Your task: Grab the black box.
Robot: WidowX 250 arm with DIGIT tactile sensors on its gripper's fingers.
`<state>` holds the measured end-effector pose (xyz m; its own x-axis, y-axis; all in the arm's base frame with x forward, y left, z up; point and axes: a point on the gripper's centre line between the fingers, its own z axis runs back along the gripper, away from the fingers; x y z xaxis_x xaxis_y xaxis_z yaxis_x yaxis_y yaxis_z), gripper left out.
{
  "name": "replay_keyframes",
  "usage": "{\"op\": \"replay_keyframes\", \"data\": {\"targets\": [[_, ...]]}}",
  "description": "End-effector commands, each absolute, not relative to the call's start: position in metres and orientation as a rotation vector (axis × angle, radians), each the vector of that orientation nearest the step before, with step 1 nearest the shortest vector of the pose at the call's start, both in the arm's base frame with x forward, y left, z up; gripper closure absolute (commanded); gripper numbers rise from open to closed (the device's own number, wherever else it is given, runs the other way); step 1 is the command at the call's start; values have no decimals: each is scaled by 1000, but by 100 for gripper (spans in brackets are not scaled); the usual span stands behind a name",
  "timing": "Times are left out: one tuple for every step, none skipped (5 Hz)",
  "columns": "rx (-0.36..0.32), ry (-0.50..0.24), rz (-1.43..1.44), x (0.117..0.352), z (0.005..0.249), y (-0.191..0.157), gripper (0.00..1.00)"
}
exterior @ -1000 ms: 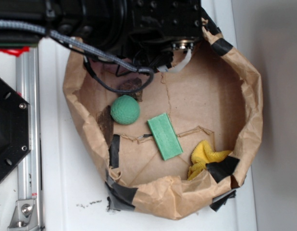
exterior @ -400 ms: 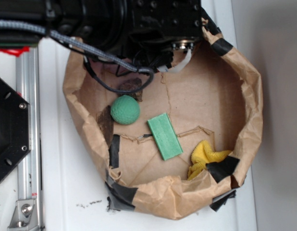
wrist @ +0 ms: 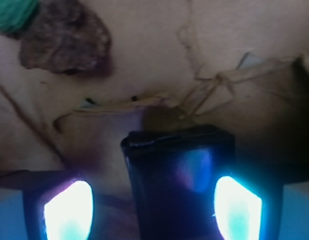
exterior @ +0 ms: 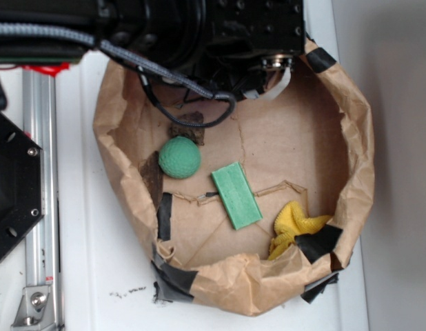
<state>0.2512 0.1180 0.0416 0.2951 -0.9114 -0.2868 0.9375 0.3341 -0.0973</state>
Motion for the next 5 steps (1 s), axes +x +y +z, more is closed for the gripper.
{"op": "replay_keyframes", "data": {"targets": [[138,231,-1245,257,45,107,0],[151,241,-1246,261,42,106,0],[150,287,-1245,264,32,105,0],[130,360,-1269,265,19,107,0],[27,314,-1302,260,21,111,0]]}}
